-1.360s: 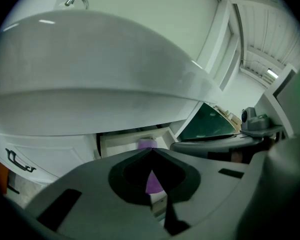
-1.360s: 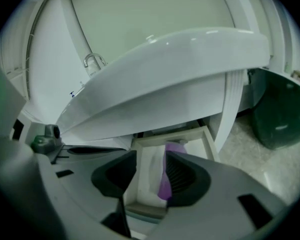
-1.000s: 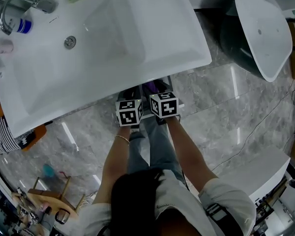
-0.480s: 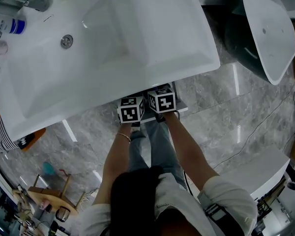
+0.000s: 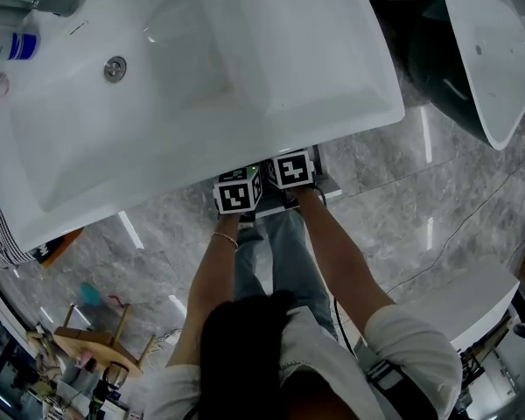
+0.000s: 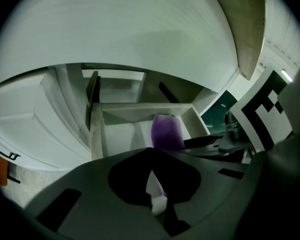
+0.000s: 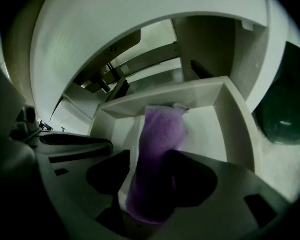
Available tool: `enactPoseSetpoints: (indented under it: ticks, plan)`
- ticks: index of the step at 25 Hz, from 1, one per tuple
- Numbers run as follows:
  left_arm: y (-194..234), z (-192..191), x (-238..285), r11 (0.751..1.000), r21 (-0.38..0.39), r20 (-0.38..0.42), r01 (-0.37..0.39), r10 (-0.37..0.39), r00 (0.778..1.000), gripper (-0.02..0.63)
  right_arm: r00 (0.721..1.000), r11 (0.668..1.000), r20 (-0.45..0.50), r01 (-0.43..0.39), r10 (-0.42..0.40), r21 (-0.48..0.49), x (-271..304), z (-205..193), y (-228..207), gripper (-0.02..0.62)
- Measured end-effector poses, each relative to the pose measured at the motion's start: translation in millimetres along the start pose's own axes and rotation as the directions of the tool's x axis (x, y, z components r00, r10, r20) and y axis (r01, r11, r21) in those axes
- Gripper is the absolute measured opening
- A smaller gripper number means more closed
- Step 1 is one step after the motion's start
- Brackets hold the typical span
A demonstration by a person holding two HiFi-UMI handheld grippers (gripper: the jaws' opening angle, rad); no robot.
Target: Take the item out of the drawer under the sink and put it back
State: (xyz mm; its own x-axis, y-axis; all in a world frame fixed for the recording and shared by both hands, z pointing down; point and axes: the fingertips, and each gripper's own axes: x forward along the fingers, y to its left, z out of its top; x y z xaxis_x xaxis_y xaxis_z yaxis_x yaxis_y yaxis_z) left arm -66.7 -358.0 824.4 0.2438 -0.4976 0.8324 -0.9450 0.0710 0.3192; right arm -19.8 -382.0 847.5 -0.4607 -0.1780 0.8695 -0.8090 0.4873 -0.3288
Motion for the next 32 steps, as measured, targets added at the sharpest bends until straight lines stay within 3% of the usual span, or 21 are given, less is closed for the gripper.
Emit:
enactPoseSetpoints:
  ticks: [5, 7, 14, 32]
  plan:
    - [-3.0, -6.9, 3.6, 1.0, -0.019, -0.007, 0.003, -0.003, 1.0, 0.003, 0.999, 0.999, -0.014, 0.046, -0.047, -0.013, 5.3, -8.4, -9.2, 0.253]
    - [-1.6, -7.0, 4.7, 0.999, -0.054, -0.006, -0.008, 0.008, 1.0, 0.004, 0.998, 0.998, -0.003, 0.063, -0.064, -0.018, 5.5, -7.1, -14.3, 0.191]
    - [-1.2, -4.4, 2.4, 0.993, -0.116, 0.002, -0.017, 0.017, 1.0, 0.004, 0.997, 0.997, 0.018, 0.071, -0.072, 0.024, 2.0, -5.8, -14.5, 0.106]
    - [-21.7, 10.7, -50.6, 0.998, -0.052, 0.048, 0.02, -0.017, 0.999, 0.004, 0.99, 0.992, 0.129, 0.038, -0.054, 0.123, -69.4, 6.4, 2.0, 0.098]
